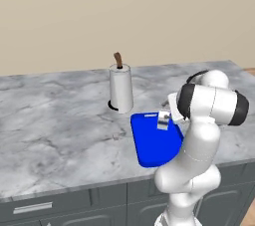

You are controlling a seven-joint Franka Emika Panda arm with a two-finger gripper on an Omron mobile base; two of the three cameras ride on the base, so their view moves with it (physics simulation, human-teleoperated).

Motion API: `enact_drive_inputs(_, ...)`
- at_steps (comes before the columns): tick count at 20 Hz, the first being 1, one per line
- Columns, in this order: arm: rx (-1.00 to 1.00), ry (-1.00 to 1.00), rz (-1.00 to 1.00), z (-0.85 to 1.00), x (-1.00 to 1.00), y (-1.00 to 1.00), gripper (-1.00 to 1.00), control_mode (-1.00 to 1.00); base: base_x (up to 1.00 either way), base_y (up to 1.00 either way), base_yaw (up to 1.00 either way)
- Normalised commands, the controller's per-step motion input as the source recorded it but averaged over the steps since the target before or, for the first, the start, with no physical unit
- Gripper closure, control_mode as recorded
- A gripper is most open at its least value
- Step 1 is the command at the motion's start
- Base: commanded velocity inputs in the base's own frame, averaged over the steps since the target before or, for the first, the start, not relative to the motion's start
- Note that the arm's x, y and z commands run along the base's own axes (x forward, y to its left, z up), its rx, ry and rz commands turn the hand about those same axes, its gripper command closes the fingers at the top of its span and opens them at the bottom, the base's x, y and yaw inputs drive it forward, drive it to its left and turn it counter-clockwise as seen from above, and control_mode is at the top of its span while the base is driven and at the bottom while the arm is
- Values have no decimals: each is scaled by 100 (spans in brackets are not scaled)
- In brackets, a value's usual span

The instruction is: Take out the milk from the fridge and place it on the tray on the counter. Then take the sugar cube near the tray and place it in the tray.

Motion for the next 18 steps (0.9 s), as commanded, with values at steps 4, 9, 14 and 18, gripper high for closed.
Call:
enact_drive_inputs(4,0,0,0,83,-29,3,-100,-100,0,0,0)
enact_drive_inputs(9,-8,-1,0,82,-35,30,-100,-100,0,0,0)
enact_drive_inputs(14,-18,0,-1,51,-52,70,-100,-100,0,0,0)
enact_drive_inputs(18,-35,0,0,8,-66,81,-100,-100,0,0,0)
